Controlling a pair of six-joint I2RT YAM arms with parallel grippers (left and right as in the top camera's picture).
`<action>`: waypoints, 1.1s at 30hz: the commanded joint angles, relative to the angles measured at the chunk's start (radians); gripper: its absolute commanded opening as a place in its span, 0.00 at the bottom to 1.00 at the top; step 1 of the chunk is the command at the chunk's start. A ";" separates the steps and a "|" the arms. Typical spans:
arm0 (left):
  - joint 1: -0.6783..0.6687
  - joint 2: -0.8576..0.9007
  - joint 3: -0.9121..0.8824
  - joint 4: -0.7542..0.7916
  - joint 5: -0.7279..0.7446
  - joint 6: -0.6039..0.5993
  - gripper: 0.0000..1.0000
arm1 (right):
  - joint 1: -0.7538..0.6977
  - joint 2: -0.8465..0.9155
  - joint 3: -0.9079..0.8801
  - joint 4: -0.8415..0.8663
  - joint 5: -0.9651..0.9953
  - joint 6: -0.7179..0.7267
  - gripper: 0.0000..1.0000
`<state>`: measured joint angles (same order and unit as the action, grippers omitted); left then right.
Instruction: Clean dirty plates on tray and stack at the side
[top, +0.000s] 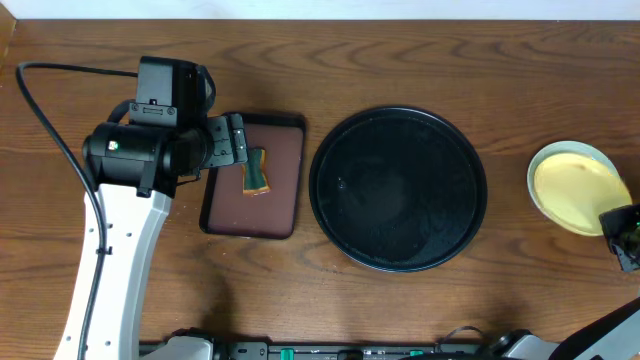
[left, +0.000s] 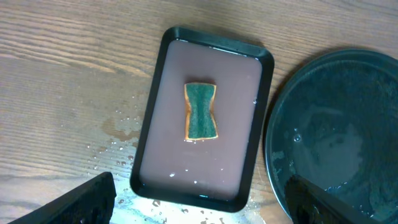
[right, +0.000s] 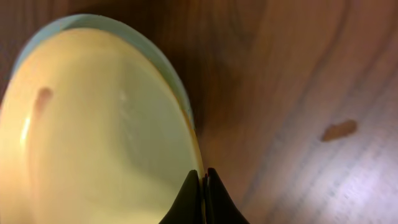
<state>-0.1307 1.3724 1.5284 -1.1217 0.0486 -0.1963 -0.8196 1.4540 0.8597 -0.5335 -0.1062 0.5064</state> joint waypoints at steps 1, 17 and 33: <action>0.003 -0.006 0.009 -0.003 -0.009 0.009 0.88 | 0.017 -0.006 -0.016 0.038 -0.043 -0.018 0.18; 0.003 -0.006 0.009 -0.003 -0.008 0.009 0.88 | 0.591 -0.362 -0.008 0.050 -0.328 -0.196 0.55; 0.003 -0.006 0.009 -0.003 -0.009 0.009 0.88 | 1.456 -0.451 0.038 0.072 -0.029 -0.359 0.99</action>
<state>-0.1307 1.3724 1.5284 -1.1221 0.0486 -0.1963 0.5838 1.0145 0.8711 -0.4473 -0.1741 0.1719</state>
